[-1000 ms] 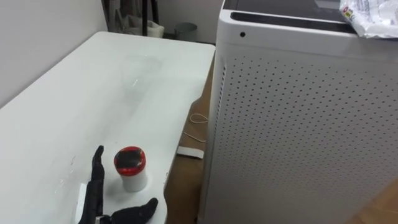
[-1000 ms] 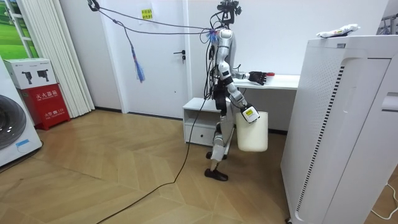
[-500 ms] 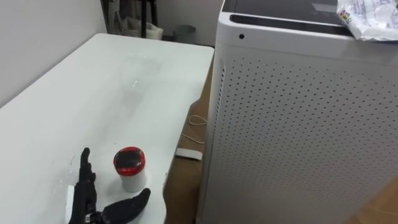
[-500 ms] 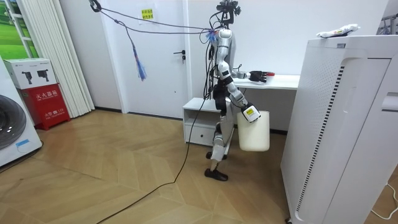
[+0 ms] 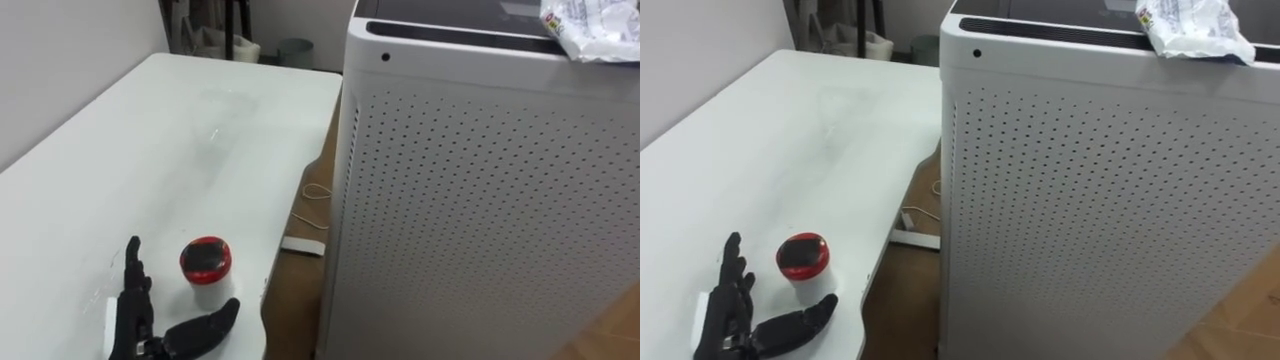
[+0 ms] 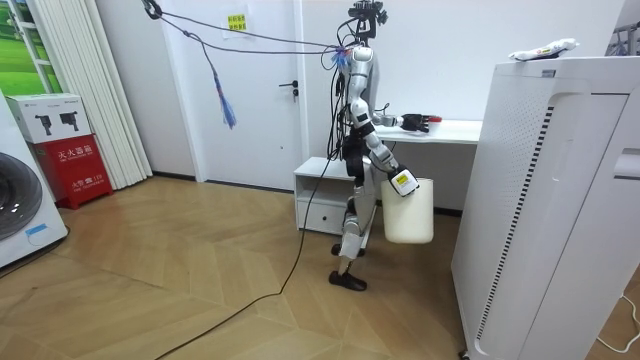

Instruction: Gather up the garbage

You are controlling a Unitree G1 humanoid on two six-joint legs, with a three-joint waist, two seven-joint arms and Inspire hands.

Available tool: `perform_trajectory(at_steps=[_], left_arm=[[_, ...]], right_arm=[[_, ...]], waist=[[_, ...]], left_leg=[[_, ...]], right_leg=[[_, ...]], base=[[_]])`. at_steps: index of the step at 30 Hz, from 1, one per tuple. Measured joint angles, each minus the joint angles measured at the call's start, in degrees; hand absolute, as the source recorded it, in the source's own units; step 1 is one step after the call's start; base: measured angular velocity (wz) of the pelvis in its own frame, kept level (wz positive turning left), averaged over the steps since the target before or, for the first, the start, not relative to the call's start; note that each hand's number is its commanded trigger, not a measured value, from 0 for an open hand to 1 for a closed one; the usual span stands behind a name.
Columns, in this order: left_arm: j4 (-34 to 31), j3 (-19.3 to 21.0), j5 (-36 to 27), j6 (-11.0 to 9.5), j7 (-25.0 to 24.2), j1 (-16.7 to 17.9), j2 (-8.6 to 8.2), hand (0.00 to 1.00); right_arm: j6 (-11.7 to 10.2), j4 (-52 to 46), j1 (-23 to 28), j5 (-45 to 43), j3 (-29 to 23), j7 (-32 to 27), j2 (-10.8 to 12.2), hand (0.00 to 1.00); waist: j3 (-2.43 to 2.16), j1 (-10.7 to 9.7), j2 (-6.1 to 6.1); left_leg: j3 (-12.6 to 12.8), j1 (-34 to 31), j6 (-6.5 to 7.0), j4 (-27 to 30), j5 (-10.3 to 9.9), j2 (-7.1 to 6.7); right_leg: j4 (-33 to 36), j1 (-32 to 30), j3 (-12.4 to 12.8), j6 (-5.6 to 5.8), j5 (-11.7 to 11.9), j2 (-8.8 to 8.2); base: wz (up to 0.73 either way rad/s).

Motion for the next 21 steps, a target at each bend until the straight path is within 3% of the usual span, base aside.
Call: perform_trajectory(at_steps=[8, 13, 14, 15, 21], left_arm=[[5.0, -0.3, -2.5, 0.5, 1.6, -7.7, -0.10, 0.00], [5.7, -1.1, -3.5, 0.5, 2.4, -9.5, -0.25, 0.00], [5.7, -1.7, -4.2, 0.5, 2.4, -9.7, -0.25, 0.45], [5.7, -2.1, -4.5, 0.6, 2.5, -9.8, -0.29, 1.00], [5.7, -2.8, -5.5, 1.5, 3.5, -11.0, -0.25, 1.00]], right_arm=[[0.0, 0.0, -0.3, 0.0, 4.0, 0.0, 0.0, 1.00], [0.6, 0.0, -0.4, 0.2, 4.6, 0.3, 0.0, 1.00], [0.8, 0.3, -0.4, 0.4, 4.6, 0.3, 0.0, 1.00], [1.1, 0.3, -0.5, 0.5, 4.6, 0.1, 0.0, 1.00], [2.1, 0.7, -0.9, 0.4, 5.0, -0.3, 0.4, 1.00]], waist=[[0.10, -2.0, 0.09], [0.11, -2.6, 0.17], [0.13, -2.8, 0.27], [0.17, -2.8, 0.45], [-0.01, -3.1, 0.89]], left_leg=[[0.7, -0.3, 0.00, 0.2, 0.0, -0.05], [1.2, -0.3, 0.00, 0.2, 0.0, 0.02], [1.3, -0.3, 0.00, 0.2, 0.0, 0.14], [1.3, -0.3, 0.00, 0.1, 0.0, 0.41], [1.5, -0.3, -0.02, -0.2, 0.0, 0.56]], right_leg=[[0.0, -0.2, 0.8, 0.00, 0.0, 0.03], [0.0, -0.4, 1.2, 0.00, 0.0, 0.04], [0.0, -0.4, 1.2, 0.00, 0.0, 0.05], [0.0, -0.5, 1.2, 0.00, 0.0, 0.05], [0.4, -0.9, 1.2, -0.03, 0.0, 0.29]], base=[[-0.04], [-0.06], [0.00], [0.00], [-0.01]])
